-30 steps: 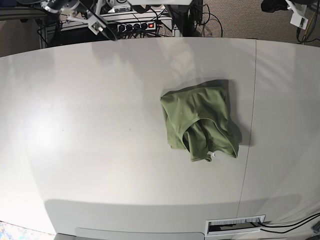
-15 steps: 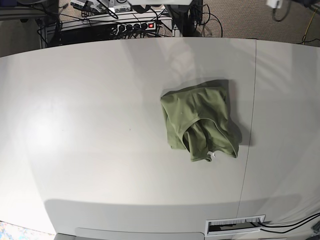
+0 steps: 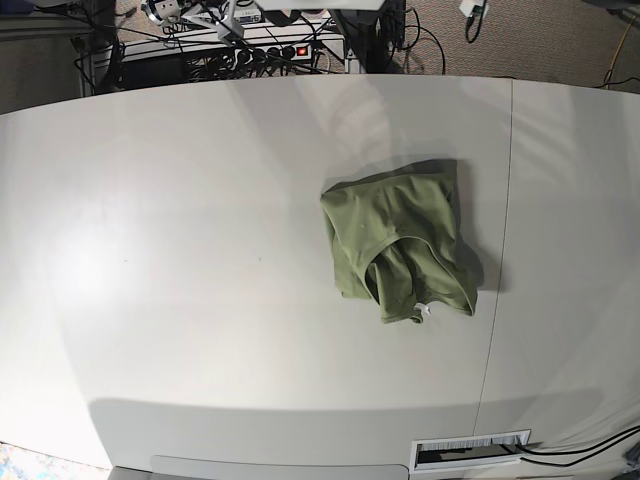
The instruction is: Fold the T-shirt properly
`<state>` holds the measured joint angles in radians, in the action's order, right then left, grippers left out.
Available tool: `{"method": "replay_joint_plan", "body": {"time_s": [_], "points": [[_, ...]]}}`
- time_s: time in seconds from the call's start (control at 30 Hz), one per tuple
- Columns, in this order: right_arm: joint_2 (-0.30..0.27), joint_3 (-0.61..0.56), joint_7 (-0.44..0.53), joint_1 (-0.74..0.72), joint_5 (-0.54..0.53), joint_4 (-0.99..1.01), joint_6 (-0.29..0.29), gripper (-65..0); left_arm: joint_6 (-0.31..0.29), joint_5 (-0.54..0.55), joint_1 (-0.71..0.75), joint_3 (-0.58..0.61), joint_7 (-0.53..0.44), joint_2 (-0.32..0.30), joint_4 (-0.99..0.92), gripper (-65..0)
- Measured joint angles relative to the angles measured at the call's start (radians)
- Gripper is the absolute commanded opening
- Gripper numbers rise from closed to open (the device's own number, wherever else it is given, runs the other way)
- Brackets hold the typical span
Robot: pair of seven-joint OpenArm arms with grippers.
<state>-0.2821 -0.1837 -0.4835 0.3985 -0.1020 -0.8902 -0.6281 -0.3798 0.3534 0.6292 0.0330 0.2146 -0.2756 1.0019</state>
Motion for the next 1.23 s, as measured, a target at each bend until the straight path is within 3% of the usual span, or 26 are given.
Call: {"method": "replay_joint_plan", "body": {"time_s": [0.13, 0.27, 0.4, 0.53, 0.8, 0.97, 1.23], "points": [[0.021, 0.000, 0.175, -0.110, 0.057, 0.202, 0.010, -65.0, 0.069, -0.013, -0.064, 0.010, 0.000, 0.069, -0.079, -65.0], [0.067, 0.000, 0.241, -0.205, 0.071, 0.372, 0.041, -65.0, 0.105, -0.082, -0.097, 0.011, -0.003, 0.135, -0.138, -65.0], [0.099, -0.003, 0.268, -0.257, 0.074, 0.478, 0.228, -65.0, 0.176, -0.153, -0.098, 0.003, -0.053, 0.171, -0.147, -65.0], [0.114, -0.087, 0.269, -0.280, 0.068, 0.491, 0.397, -65.0, 0.280, -0.198, -0.110, -0.003, -0.058, 0.206, -0.147, -65.0], [0.161, -0.296, 0.248, -0.269, -0.015, 0.490, 0.557, -65.0, 0.322, -0.215, -0.115, -0.010, -0.059, 0.233, -0.147, -65.0], [0.186, -0.380, 0.249, -0.269, -0.118, 0.490, 0.565, -65.0, 0.339, -0.215, -0.117, -0.010, -0.037, 0.237, -0.148, -65.0], [0.183, -0.392, 0.264, -0.268, -0.140, 0.490, 0.573, -65.0, 0.339, -0.215, -0.117, -0.010, -0.037, 0.237, -0.148, -65.0]]}}
